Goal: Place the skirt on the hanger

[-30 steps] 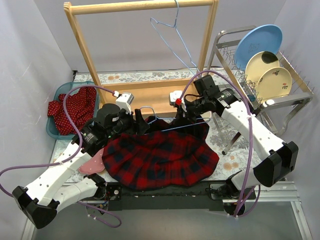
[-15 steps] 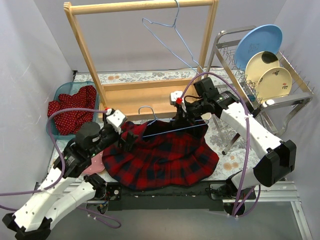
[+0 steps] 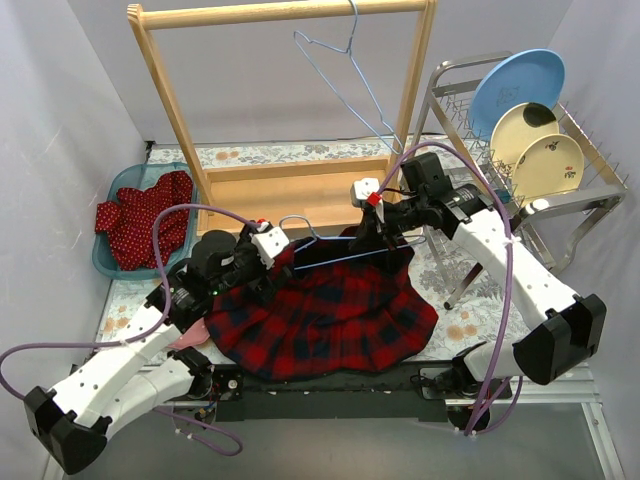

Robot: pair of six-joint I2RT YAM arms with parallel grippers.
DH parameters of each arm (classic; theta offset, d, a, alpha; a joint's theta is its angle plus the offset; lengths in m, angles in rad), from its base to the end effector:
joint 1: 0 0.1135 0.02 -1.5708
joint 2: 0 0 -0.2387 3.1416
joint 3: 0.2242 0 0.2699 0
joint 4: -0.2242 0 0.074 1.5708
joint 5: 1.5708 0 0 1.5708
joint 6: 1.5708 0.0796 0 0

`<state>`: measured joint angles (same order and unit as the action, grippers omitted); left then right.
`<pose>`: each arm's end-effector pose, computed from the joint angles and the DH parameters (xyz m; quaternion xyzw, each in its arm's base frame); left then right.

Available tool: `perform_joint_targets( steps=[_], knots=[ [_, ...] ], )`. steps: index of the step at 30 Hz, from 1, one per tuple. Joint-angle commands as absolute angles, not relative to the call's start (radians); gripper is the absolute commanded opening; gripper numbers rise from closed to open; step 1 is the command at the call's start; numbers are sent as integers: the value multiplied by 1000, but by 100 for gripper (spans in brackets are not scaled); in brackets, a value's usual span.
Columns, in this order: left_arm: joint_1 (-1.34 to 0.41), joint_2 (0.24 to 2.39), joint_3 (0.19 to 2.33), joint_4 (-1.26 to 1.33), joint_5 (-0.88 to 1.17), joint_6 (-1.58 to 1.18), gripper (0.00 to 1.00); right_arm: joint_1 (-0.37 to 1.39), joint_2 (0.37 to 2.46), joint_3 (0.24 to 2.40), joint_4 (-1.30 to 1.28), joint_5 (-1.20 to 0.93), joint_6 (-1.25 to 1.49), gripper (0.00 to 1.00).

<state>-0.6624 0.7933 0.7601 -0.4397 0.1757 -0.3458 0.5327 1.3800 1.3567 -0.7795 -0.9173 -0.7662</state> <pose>0.1911 -0.1667 0.2655 0.1792 0.8319 -0.3166 0.4190 0.2472 0.2191 0.3137 -0.6348 0.5618 0.3686 0.3814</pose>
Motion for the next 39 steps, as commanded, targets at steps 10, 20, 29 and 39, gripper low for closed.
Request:
perform_joint_targets(
  steps=[10,20,29,39],
  knots=[
    [-657,810,712,-353,294,-302,54,497,1328,1322,-747,-1051,-790,1],
    [-657,845,713,-339,328,-302,3,497,1374,1325,-752,-1092,-793,1],
    [-655,766,719,-377,315,-321,0,505,1414,1341,-747,-1065,-784,1],
    [-655,729,701,-486,137,-324,0,532,1457,1420,-697,-899,-672,45]
  ],
)
